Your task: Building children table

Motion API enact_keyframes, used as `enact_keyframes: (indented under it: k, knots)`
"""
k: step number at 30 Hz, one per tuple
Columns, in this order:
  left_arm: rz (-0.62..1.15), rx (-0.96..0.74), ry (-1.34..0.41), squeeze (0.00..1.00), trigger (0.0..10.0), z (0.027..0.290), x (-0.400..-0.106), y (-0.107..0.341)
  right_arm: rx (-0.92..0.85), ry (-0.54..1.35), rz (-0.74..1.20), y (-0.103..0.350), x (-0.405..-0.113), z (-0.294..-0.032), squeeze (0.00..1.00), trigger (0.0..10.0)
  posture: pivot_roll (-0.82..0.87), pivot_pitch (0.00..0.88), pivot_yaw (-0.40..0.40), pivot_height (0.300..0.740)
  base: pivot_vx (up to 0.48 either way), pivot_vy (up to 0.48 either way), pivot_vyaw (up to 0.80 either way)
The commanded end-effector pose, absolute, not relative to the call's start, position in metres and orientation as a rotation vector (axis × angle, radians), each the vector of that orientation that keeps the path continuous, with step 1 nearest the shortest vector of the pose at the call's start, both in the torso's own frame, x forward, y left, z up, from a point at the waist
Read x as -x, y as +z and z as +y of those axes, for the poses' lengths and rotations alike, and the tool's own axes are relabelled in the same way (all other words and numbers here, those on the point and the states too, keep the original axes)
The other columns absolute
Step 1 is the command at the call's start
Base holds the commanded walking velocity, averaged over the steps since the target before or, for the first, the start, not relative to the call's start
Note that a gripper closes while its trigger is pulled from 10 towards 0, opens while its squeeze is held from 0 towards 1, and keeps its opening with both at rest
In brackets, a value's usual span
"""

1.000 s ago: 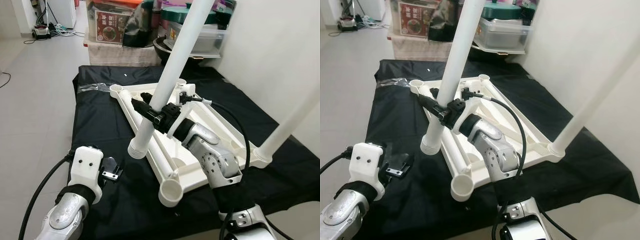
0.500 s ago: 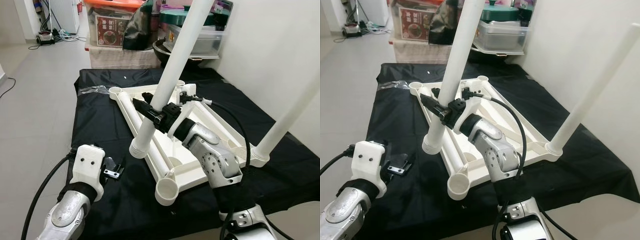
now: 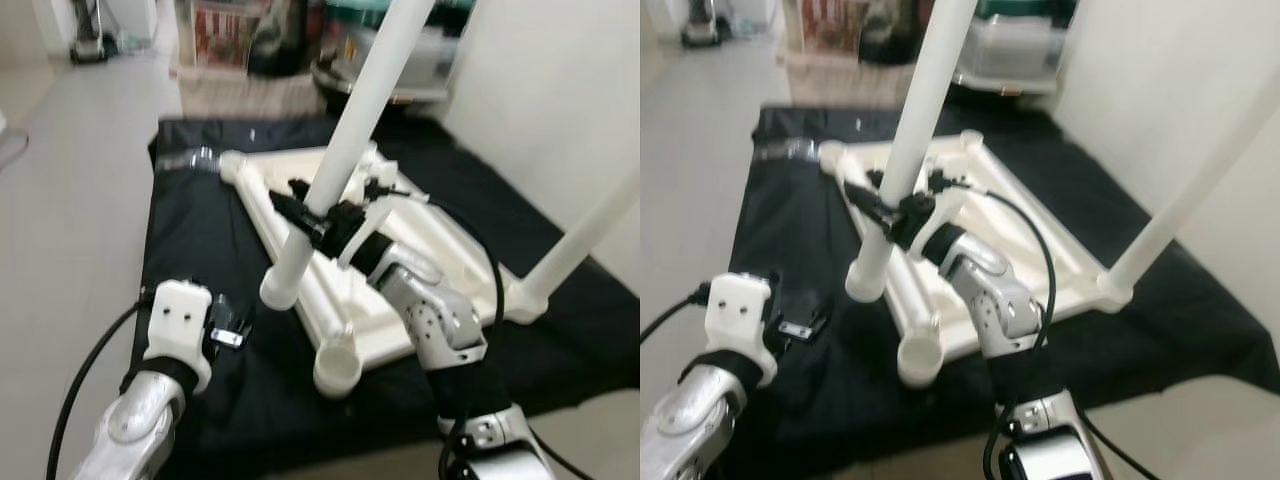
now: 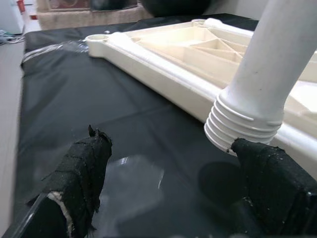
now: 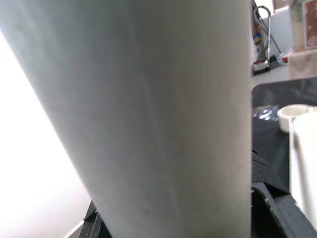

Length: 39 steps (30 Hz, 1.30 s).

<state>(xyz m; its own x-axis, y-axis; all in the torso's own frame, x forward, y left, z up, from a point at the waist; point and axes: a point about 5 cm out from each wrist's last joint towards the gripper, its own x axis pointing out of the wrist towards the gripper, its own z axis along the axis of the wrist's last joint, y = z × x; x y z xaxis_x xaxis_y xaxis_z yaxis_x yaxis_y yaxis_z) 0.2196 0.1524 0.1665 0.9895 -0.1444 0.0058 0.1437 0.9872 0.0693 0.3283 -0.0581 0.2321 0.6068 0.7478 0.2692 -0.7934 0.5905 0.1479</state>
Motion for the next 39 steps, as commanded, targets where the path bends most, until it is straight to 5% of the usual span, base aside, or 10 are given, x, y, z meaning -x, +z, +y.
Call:
enact_keyframes:
  k: [1,14,23,29,39]
  knots:
    - [0.008,-0.068,-0.13,0.0,10.0,0.155,-0.219,0.163,-0.266,0.907,-0.198,0.235,-0.328,-0.057,0.0,10.0,0.16,0.0,-0.12,0.714,0.0,0.0,0.0]
    - [0.014,-0.087,-0.127,0.0,10.0,0.155,-0.22,0.161,-0.251,0.891,-0.202,0.233,-0.329,-0.057,0.0,10.0,0.15,0.0,-0.113,0.714,0.0,0.0,0.0]
    - [0.02,-0.097,-0.107,0.0,10.0,0.158,-0.221,0.159,-0.15,0.808,-0.235,0.242,-0.346,-0.084,0.0,10.0,0.14,0.0,-0.113,0.714,0.0,0.0,0.0]
    - [0.018,-0.107,-0.094,0.0,10.0,0.159,-0.222,0.158,-0.105,0.863,-0.235,0.253,-0.349,-0.106,0.0,10.0,0.13,0.0,-0.112,0.714,0.0,0.0,-0.75]
    - [0.026,-0.167,-0.086,0.0,10.0,0.158,-0.224,0.155,-0.048,1.051,-0.213,0.243,-0.33,-0.091,0.0,10.0,0.13,0.0,-0.112,0.714,0.0,0.0,-0.05]
